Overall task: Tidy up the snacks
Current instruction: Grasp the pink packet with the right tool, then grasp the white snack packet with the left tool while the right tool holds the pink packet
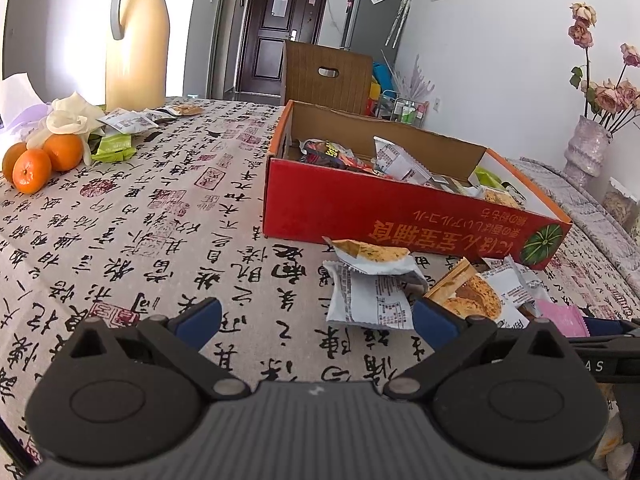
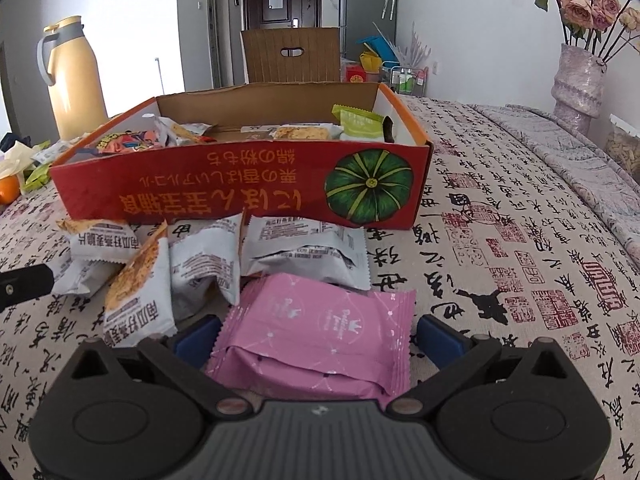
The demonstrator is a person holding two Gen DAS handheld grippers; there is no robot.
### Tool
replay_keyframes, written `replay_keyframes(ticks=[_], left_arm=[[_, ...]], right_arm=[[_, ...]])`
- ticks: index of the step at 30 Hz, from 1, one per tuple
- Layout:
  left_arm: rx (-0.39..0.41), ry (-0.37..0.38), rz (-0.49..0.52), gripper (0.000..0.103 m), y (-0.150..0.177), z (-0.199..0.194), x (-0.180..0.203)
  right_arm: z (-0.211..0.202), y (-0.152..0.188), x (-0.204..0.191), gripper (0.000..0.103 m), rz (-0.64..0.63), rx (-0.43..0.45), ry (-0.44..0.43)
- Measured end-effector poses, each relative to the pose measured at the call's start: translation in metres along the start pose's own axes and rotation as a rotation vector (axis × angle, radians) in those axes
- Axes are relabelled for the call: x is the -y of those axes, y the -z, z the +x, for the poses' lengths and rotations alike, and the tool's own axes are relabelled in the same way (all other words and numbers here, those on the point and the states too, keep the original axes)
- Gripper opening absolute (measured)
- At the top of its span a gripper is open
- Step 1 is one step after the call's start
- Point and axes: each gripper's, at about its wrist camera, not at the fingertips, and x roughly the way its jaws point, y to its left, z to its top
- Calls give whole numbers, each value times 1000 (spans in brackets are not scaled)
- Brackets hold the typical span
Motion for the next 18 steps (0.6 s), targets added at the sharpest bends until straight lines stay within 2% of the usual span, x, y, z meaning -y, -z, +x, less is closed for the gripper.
replay_keyframes(ticks=[2,6,12,18], left_arm=[[0,0,-3,103,0,0,0],[-5,-2,-7,103,0,0,-1],[-5,-2,-12,103,0,0,-2],[-6,-3,-12,103,1,0,-2]], right_arm=[[0,0,1,103,1,-2,-7],[-5,0,1,88,-5,10,-24],[-12,3,6,73,-7,27,-34],[-18,8,5,67,-28,46,-36]])
